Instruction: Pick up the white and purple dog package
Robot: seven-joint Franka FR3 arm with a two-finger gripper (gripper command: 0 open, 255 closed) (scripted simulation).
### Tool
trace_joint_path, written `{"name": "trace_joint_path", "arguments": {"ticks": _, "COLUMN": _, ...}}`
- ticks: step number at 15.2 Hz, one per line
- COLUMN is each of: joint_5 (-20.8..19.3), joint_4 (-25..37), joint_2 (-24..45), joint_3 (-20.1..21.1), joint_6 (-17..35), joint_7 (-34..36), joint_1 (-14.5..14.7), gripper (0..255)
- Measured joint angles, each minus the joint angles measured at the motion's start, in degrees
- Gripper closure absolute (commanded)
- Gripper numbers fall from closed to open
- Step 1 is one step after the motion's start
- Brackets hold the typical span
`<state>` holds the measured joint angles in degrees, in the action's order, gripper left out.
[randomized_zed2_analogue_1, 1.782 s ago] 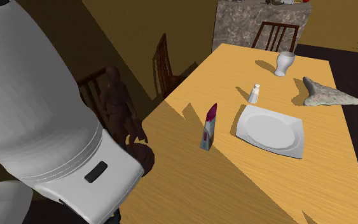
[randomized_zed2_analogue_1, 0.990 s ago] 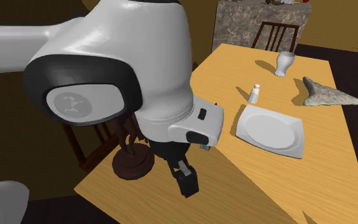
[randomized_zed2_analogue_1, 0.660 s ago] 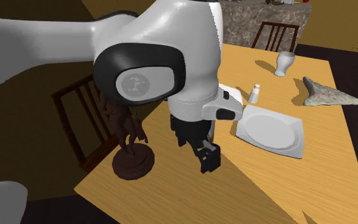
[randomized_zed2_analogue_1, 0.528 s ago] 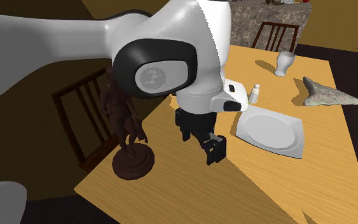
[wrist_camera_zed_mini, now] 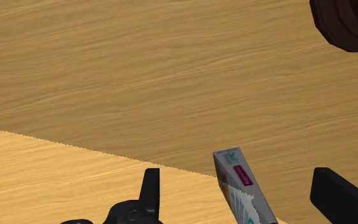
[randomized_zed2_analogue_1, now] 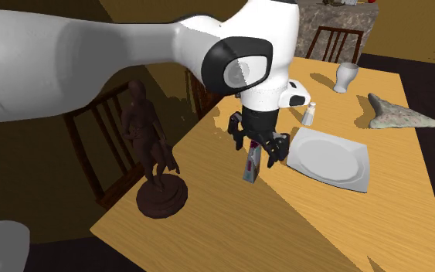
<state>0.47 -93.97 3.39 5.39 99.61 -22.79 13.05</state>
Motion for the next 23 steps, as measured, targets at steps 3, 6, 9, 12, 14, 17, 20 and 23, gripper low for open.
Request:
{"name": "trace_joint_path", "arguments": {"ticks": 3, "joint_5": -0.9, "joint_4": 7.9, "joint_2": 6.6, "joint_3": 1.5, "joint_6": -1.9, "joint_7": -1.3, "joint_1": 1.7, "gripper": 0}}
{"name": "trace_joint_path", "arguments": {"ticks": 6, "joint_5": -2.1, "joint_4": 15.4, "joint_2": 12.7, "joint_3": 3.0, "joint_6": -3.9, "joint_7": -2.3, "joint_1": 3.8, "gripper": 0}}
{"name": "trace_joint_path", "arguments": {"ticks": 9, "joint_5": -3.0, "joint_4": 20.7, "joint_2": 17.2, "joint_3": 4.0, "joint_6": -5.3, "joint_7": -3.5, "joint_1": 5.3, "gripper": 0}}
{"name": "trace_joint_path", "arguments": {"ticks": 12, "joint_5": -3.1, "joint_4": 18.9, "joint_2": 17.3, "joint_3": 4.2, "joint_6": -3.6, "joint_7": -3.5, "joint_1": 5.6, "gripper": 0}}
{"name": "trace_joint_path", "arguments": {"ticks": 14, "joint_5": -3.1, "joint_4": 17.5, "joint_2": 17.4, "joint_3": 4.1, "joint_6": -2.0, "joint_7": -3.6, "joint_1": 5.4, "gripper": 0}}
{"name": "trace_joint_path", "arguments": {"ticks": 17, "joint_5": -3.1, "joint_4": 15.5, "joint_2": 17.1, "joint_3": 4.1, "joint_6": -0.2, "joint_7": -3.6, "joint_1": 5.4, "gripper": 255}}
{"name": "trace_joint_path", "arguments": {"ticks": 20, "joint_5": -3.1, "joint_4": 15.4, "joint_2": 17.2, "joint_3": 4.1, "joint_6": 0.0, "joint_7": -3.6, "joint_1": 5.4, "gripper": 255}}
{"name": "trace_joint_path", "arguments": {"ticks": 23, "joint_5": -3.1, "joint_4": 15.4, "joint_2": 17.2, "joint_3": 4.1, "joint_6": 0.0, "joint_7": -3.6, "joint_1": 5.4, "gripper": 255}}
